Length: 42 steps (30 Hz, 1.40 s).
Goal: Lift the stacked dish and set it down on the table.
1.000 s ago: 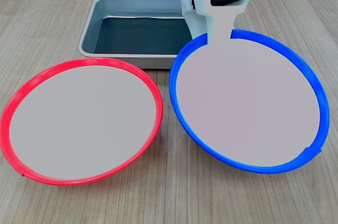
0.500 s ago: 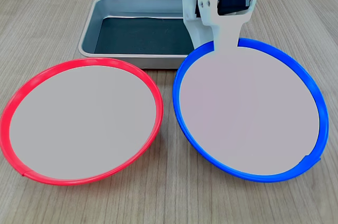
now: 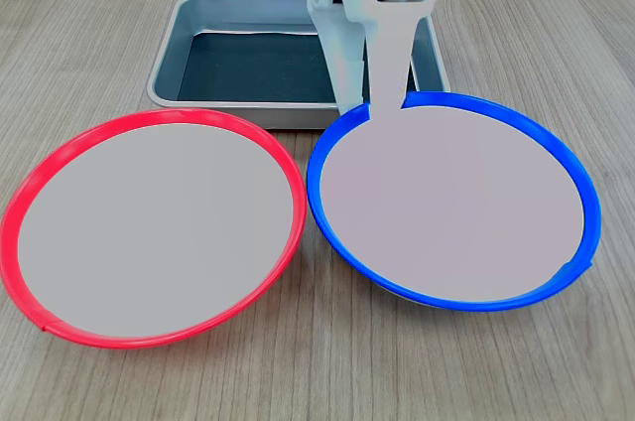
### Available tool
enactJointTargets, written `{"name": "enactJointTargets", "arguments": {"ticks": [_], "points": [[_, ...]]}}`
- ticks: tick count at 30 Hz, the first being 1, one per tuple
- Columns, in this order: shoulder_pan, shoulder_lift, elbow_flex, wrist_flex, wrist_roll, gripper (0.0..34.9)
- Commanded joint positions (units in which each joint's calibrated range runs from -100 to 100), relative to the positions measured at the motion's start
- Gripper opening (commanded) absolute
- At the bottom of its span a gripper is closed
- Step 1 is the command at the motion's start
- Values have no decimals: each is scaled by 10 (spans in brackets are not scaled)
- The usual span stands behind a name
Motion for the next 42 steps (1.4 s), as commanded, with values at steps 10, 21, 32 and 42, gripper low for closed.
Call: {"name": "enactJointTargets", "arguments": {"ticks": [10,21,32,42], "points": [[49,-147,-33,163,28,92],[86,-586,286,-38,-125,0],[95,-843,583,-18,-126,0],[127,-927,583,172,-130,0]]}}
